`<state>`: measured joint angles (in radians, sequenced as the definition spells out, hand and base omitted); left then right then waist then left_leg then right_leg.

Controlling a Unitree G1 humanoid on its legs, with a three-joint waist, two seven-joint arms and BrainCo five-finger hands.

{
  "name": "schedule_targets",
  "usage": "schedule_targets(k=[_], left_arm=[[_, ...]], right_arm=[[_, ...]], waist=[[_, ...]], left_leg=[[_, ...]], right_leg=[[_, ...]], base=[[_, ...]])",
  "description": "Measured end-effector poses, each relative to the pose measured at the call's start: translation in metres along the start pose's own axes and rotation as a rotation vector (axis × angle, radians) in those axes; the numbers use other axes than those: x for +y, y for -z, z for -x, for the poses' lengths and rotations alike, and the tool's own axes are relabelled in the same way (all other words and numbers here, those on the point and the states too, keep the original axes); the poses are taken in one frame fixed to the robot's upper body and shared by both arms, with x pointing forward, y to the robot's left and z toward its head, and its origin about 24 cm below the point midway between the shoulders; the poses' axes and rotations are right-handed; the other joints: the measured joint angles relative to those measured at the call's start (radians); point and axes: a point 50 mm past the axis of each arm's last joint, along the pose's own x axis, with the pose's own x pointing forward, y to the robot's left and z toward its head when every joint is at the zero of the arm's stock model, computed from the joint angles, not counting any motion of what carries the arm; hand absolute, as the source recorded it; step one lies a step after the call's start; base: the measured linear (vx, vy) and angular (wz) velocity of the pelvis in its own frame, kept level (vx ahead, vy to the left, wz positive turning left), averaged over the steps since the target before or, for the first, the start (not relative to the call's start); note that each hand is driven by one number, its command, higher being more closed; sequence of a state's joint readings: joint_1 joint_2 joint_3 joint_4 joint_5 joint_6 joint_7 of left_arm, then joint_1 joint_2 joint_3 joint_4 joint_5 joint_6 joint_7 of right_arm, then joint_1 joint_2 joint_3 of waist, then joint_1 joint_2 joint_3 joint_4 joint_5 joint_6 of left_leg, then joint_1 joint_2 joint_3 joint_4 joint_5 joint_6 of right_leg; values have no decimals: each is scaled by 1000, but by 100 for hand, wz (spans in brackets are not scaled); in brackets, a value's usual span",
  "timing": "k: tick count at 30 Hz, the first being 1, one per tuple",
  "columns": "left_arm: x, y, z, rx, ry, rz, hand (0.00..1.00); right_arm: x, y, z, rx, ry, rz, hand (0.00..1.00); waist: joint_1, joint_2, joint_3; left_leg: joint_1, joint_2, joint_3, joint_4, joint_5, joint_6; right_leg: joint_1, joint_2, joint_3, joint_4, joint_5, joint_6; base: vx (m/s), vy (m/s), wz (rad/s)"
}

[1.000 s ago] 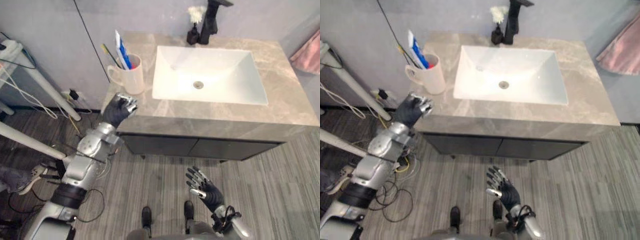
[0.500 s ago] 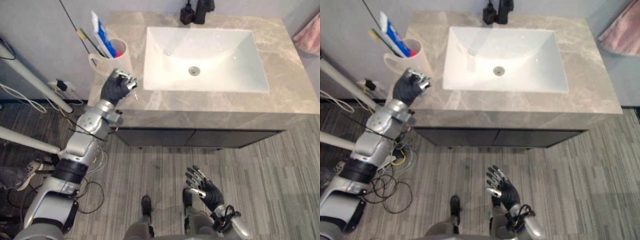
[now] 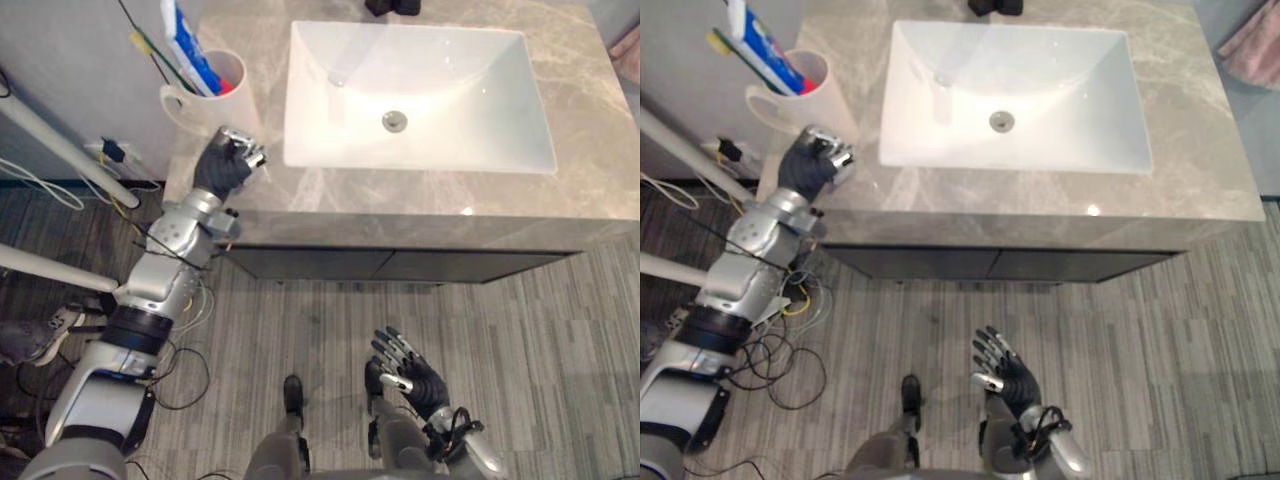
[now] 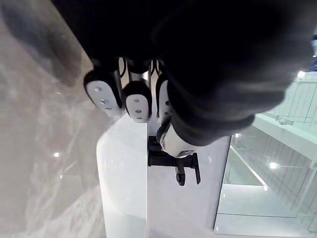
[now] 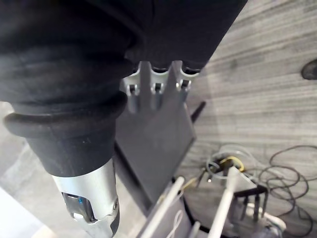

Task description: Organize washtable

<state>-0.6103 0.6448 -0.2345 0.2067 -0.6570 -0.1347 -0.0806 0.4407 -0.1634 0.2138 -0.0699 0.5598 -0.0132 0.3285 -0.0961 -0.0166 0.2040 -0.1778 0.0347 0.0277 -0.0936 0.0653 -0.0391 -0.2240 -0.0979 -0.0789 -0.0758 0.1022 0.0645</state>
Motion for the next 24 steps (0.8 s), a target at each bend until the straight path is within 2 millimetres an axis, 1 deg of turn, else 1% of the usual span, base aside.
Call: schedule_targets(k=[6,14,20,24], left_arm=[[2,-3,0,-15,-7,-1,100],[11,-8,1,-32,-39,-4,100],[13,-12,1,-60,-50,-7,100],[16,-15,-3,-70,-73,-11,100]], right_arm=[[0,0,0,0,1,0,0],[0,0,0,2,1,0,0],[0,1,0,5,0,-2,0],[2,2,0,9,-7,-4,0]], waist=[[2,-8,20],[3,-9,29],[4,-14,41],[7,-15,41]], left_leg=[[-6,0,0,0,0,0],[-9,0,-2,0,0,0],[-11,0,-3,0,0,0],[-17,0,-5,0,0,0]], right_leg=[[-4,0,0,0,0,0],[-7,0,-1,0,0,0],[-8,0,-1,0,0,0],[-13,0,-3,0,0,0]], base=[[0,0,0],[0,0,0],[0,0,0],[0,0,0]])
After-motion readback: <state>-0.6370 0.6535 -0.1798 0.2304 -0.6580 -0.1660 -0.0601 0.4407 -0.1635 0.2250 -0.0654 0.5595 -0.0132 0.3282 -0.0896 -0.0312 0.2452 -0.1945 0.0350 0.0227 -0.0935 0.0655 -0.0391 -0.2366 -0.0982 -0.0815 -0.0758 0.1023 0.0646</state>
